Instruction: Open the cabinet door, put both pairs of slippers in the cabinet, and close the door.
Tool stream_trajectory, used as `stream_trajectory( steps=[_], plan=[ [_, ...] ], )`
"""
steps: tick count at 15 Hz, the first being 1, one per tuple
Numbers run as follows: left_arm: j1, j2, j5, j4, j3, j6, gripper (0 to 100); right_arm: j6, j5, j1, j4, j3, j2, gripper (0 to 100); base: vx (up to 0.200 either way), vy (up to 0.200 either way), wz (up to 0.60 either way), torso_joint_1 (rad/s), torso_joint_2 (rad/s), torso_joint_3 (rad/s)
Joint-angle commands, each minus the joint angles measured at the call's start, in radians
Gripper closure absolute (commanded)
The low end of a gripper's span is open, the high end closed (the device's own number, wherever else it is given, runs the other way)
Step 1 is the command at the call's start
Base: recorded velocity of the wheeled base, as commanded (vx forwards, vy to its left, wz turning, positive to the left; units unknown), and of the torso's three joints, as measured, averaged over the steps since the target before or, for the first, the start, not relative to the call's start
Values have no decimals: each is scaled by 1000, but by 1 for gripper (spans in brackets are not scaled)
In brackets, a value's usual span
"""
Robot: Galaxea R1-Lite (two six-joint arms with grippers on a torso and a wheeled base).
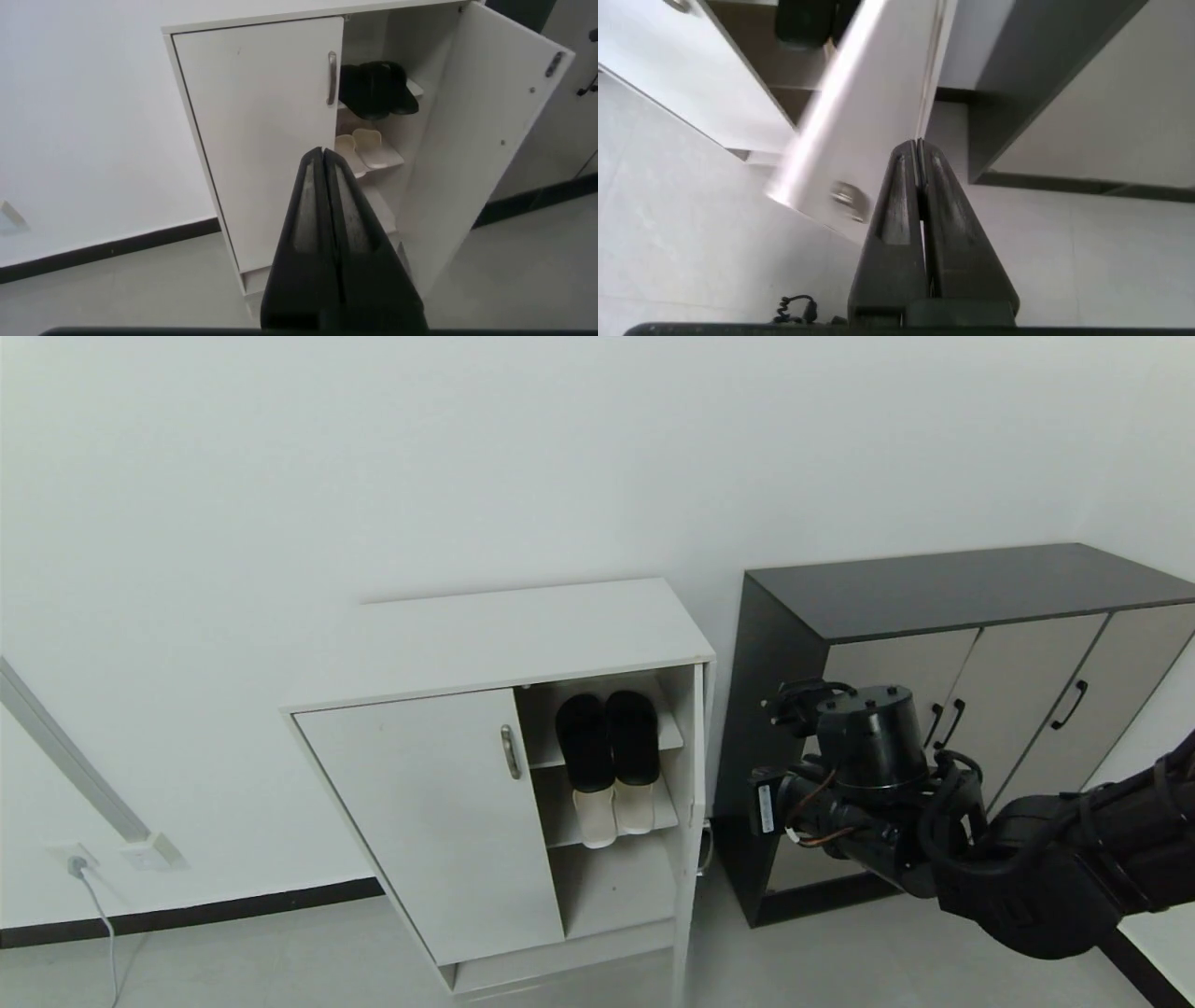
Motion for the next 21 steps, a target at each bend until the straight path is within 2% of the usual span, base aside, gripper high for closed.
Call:
stream_trajectory(
  steps=[1, 5, 9, 16, 21],
  plan=[
    [0, 0, 0, 0, 0, 0, 100, -1, 1, 10, -1, 9, -15, 100, 0, 0, 0, 0, 0, 0],
    [0, 0, 0, 0, 0, 0, 100, -1, 1, 11, -14, 10, -15, 100, 0, 0, 0, 0, 0, 0],
    [0, 0, 0, 0, 0, 0, 100, -2, -1, 11, -15, 20, -13, 100, 0, 0, 600, -1, 5, 2],
    [0, 0, 0, 0, 0, 0, 100, -80, -7, 7, -181, 90, -13, 100, 0, 0, 0, 0, 0, 0],
    [0, 0, 0, 0, 0, 0, 100, -82, -7, 5, -178, 151, -4, 100, 0, 0, 0, 0, 0, 0]
  ],
)
